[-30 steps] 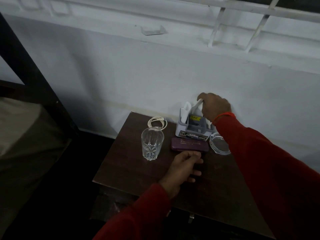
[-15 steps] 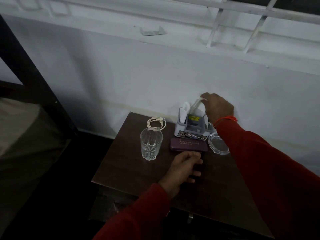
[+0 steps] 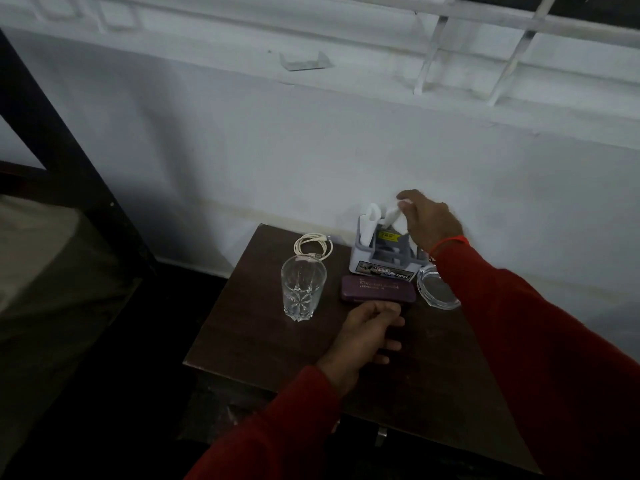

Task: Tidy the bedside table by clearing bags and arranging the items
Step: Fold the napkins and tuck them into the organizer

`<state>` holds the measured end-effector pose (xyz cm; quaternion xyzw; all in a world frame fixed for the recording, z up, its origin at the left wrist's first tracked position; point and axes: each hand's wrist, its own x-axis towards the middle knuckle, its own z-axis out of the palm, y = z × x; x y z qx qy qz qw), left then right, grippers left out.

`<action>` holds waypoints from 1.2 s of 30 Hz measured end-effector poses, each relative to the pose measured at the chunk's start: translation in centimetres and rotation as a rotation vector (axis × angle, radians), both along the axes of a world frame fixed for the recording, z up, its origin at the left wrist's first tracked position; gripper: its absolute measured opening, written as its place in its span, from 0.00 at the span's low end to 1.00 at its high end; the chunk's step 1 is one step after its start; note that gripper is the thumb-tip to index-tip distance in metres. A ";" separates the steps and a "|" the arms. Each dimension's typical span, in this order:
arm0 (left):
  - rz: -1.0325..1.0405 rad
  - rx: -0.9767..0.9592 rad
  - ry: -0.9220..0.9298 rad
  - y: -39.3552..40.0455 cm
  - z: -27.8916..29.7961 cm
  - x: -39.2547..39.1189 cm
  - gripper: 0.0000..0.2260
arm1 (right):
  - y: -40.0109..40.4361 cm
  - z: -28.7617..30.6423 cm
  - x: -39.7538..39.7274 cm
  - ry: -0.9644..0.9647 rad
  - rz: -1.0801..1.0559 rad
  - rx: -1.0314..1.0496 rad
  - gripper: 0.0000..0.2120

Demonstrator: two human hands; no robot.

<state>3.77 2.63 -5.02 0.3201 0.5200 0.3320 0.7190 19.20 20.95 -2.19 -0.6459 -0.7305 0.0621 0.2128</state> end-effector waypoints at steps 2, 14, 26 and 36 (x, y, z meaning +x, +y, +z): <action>0.003 0.007 -0.004 -0.1 0.0 0.1 0.11 | -1.1 -0.4 1.1 -0.034 -0.027 0.044 0.14; -0.006 0.015 0.007 -0.4 0.2 0.8 0.13 | -4.1 -1.8 5.0 0.107 -0.275 -0.077 0.24; -0.004 0.008 0.011 -0.2 0.2 0.5 0.12 | -4.2 -2.7 4.6 -0.345 -0.217 -0.072 0.13; -0.003 0.012 0.009 -0.3 0.2 0.7 0.12 | -3.6 -0.9 2.9 -0.023 -0.385 0.014 0.17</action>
